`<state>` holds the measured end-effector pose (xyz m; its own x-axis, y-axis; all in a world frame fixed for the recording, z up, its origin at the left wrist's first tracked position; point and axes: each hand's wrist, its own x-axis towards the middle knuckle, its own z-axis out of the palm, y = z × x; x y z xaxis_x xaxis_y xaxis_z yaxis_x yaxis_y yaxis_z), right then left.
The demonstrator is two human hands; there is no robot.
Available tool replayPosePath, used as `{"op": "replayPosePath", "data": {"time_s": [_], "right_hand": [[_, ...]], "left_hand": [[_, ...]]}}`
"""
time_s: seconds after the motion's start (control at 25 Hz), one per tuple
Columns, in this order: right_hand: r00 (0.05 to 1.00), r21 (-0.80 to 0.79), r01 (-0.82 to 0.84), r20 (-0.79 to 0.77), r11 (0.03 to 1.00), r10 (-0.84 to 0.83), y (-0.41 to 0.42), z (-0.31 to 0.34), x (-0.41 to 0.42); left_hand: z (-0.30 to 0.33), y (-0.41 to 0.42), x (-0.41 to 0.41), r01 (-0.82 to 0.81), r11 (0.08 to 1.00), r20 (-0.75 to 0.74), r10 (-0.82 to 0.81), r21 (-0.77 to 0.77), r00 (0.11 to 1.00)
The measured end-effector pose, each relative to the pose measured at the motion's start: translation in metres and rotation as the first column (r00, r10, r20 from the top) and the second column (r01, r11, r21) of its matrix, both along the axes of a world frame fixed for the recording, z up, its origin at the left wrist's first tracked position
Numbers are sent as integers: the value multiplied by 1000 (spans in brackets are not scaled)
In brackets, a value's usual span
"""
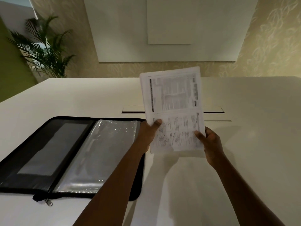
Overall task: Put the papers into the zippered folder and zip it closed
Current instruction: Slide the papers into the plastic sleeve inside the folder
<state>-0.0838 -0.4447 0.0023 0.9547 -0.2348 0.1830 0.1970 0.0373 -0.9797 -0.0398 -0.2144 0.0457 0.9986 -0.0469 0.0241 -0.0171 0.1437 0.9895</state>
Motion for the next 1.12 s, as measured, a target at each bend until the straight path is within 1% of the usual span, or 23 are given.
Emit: {"op": "replayPosePath", "data": {"time_s": [0.08,0.16,0.2,0.28,0.36,0.4,0.44,0.48,0.52,0.56,0.6,0.64,0.68,0.72,0.76,0.8,0.92,1.12], "right_hand": [[997,167,-72,-30,983,77,6,-4,3],[983,311,-162,-32,936,180,20,-4,8],[972,340,-217,-8,915,233,30,-2,11],[948,356,-315,70,880,311,51,4,18],[944,348,-331,116,877,310,69,11,26],[954,325,-300,108,897,280,74,13,30],[965,293,-261,86,920,247,77,15,35],[974,259,-225,59,939,217,77,17,40],[981,229,-195,33,954,193,75,18,45],[985,207,-172,6,963,175,72,19,51],[986,195,-156,-19,968,163,68,20,56],[986,187,-149,-41,971,159,64,21,62],[985,175,-147,-59,974,159,58,22,68],[984,160,-151,-74,976,164,54,22,74],[981,148,-158,-86,976,171,48,22,80],[979,139,-168,-95,976,182,43,23,85],[967,95,-214,-120,972,225,31,25,99],[951,51,-267,-148,962,271,19,29,117]], "left_hand": [[4,9,5,-47,991,-72,39,-123,997],[5,14,6,-71,970,-135,40,-231,990],[5,13,6,-69,961,-150,29,-266,988],[3,9,3,-16,942,-126,-28,-336,992],[0,7,1,1,935,-94,-37,-355,995],[0,9,1,-35,945,-97,4,-324,995],[-1,14,1,-91,968,-88,72,-235,993],[-4,20,2,-164,984,-41,161,-73,986],[-8,27,3,-255,956,46,251,148,967],[-15,35,4,-347,861,144,316,373,938],[-23,42,4,-410,700,222,348,584,911],[-32,48,4,-395,521,238,344,756,908],[-41,51,3,-309,379,190,320,873,928],[-49,52,2,-201,296,112,292,934,950],[-55,52,0,-124,264,49,272,957,961],[-58,51,0,-86,254,16,263,963,965],[-62,48,1,-77,235,12,267,969,964],[-66,46,-3,-114,164,68,263,980,962]]}}
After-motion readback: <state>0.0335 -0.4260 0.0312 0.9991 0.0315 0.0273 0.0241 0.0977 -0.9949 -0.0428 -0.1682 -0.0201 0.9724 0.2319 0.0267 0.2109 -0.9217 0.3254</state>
